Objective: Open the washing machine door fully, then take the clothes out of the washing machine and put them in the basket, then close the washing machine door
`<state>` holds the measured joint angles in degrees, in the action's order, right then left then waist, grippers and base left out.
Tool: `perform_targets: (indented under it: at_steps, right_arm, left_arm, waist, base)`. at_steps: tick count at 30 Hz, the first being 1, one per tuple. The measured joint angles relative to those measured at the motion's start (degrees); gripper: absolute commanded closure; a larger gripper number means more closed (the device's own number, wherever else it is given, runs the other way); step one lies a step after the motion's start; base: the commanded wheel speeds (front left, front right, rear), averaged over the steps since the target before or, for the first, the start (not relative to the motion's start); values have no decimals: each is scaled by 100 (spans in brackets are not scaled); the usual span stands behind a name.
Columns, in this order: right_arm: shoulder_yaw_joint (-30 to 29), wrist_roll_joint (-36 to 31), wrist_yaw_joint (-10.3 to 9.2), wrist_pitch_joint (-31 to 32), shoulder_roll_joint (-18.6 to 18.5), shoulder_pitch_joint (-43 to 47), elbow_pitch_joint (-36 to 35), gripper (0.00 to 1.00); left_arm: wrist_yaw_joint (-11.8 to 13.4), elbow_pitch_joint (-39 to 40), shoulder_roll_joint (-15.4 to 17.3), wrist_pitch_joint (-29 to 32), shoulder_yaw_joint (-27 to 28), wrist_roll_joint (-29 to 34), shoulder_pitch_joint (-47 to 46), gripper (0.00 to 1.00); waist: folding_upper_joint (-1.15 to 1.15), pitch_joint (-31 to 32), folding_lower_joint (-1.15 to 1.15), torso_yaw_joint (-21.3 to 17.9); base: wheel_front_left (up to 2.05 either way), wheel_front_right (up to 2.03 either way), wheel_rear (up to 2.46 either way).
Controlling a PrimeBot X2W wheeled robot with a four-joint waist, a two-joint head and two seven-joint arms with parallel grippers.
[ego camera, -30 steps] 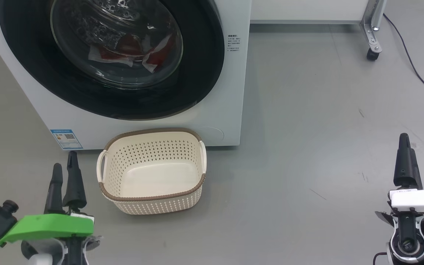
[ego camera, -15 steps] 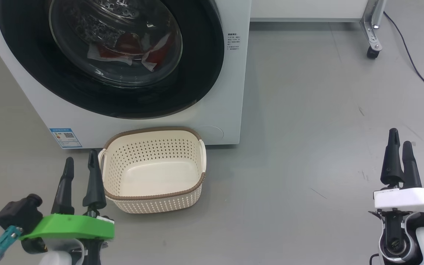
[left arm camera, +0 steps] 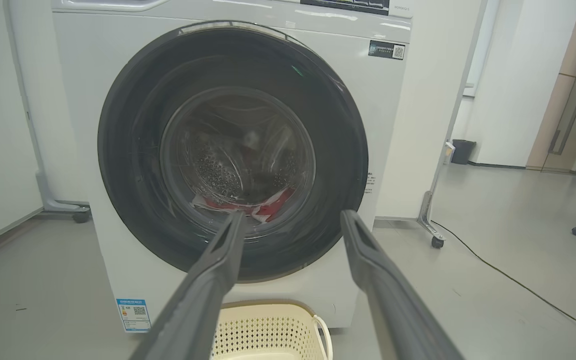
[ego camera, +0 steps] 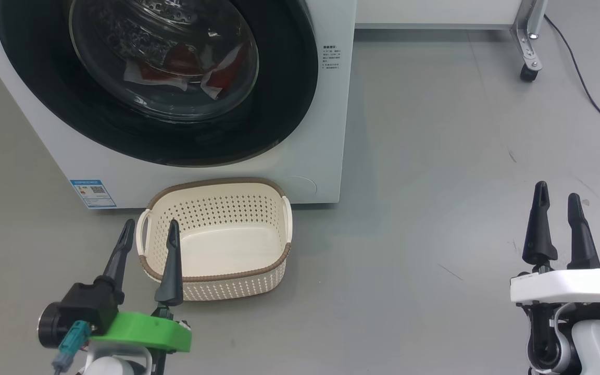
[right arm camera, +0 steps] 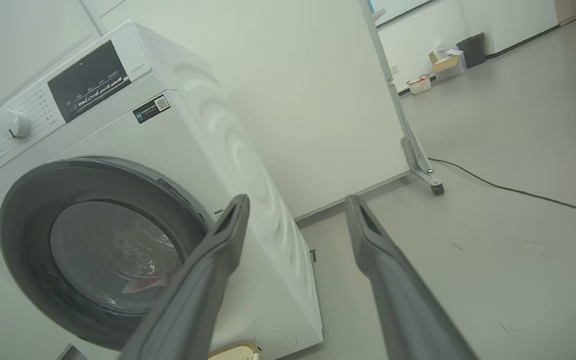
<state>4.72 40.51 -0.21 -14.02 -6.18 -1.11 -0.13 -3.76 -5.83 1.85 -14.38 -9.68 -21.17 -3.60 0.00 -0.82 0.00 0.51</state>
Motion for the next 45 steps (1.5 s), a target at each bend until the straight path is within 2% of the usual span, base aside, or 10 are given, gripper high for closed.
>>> perform_targets:
  at_steps: [8,18,36,45]
  right_arm:
    - [214,-463,-203,19,-135,-7,337,0]
    - [628,-886,-291,323,-309,-10,691,0]
    - [1069,-1137,-290,933,-468,-70,1152,0]
    - [1089,-1140,-289,978,-480,-77,1188,0]
  left_arm:
    - [102,-286,11,-7,-154,320,4,0]
    - [223,-657,14,-7,-256,309,13,0]
    - [406,-1057,19,-7,-318,302,11,0]
    - [476,-1181,19,-7,-320,253,5,0]
  waist:
    - [0,6,0,3]
    - [0,32,0,5]
    - [0,26,0,2]
    - [0,7,0,10]
  base:
    - [0,0,0]
    - [0,0,0]
    - [0,0,0]
    - [0,0,0]
